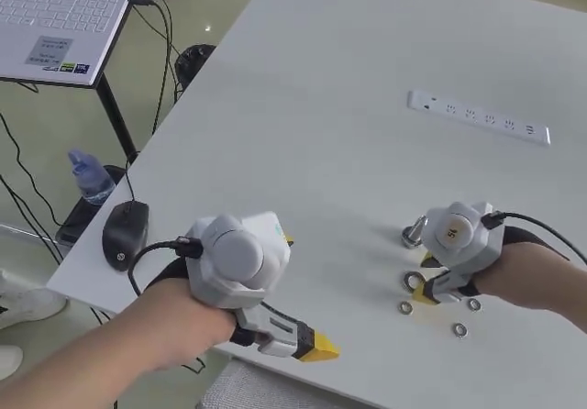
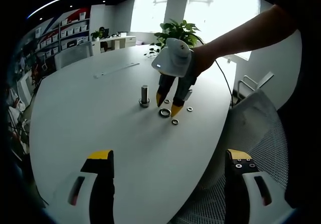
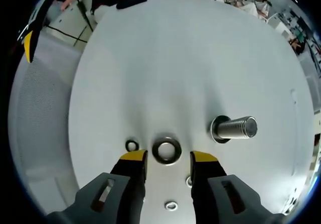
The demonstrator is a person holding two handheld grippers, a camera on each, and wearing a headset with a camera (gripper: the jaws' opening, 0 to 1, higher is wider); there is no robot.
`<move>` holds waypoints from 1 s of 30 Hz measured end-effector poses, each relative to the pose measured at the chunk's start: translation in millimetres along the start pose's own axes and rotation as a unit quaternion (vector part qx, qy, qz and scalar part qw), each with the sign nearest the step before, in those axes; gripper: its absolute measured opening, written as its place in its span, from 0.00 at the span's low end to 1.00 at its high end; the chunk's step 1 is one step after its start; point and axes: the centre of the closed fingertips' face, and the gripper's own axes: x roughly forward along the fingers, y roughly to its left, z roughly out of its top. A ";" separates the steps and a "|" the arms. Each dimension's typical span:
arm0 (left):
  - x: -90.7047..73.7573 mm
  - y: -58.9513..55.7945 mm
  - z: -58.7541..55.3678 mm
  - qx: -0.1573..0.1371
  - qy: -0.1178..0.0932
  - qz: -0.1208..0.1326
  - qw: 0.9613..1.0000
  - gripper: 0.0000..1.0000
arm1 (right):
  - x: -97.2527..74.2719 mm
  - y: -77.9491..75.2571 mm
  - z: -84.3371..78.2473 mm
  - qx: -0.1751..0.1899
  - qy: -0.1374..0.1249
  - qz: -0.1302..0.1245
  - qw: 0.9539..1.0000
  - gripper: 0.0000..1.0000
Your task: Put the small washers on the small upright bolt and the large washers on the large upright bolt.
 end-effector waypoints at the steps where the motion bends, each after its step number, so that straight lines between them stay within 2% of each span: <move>1: -0.1 0.2 -0.1 0.000 0.001 0.000 1.000 0.91 | 0.4 0.2 -0.3 0.001 0.001 0.000 1.000 0.35; 11: 0.4 -0.1 0.6 0.002 0.002 -0.004 1.000 0.90 | 0.3 0.7 0.5 -0.005 0.000 0.001 1.000 0.34; 17: 1.2 -2.1 0.6 0.006 0.001 -0.007 1.000 0.89 | 0.4 -2.4 1.5 0.006 -0.006 -0.004 1.000 0.28; 24: 0.7 0.3 2.3 0.005 -0.001 -0.006 1.000 0.88 | 0.8 -1.2 2.0 -0.004 0.004 -0.004 1.000 0.25; 26: 1.3 -0.3 1.6 0.005 0.000 -0.006 1.000 0.87 | 1.5 -1.9 2.5 -0.002 0.014 -0.002 1.000 0.25; 30: 2.5 -3.0 2.1 0.006 0.000 -0.008 1.000 0.86 | 2.3 -2.3 1.7 -0.006 0.072 -0.001 0.997 0.23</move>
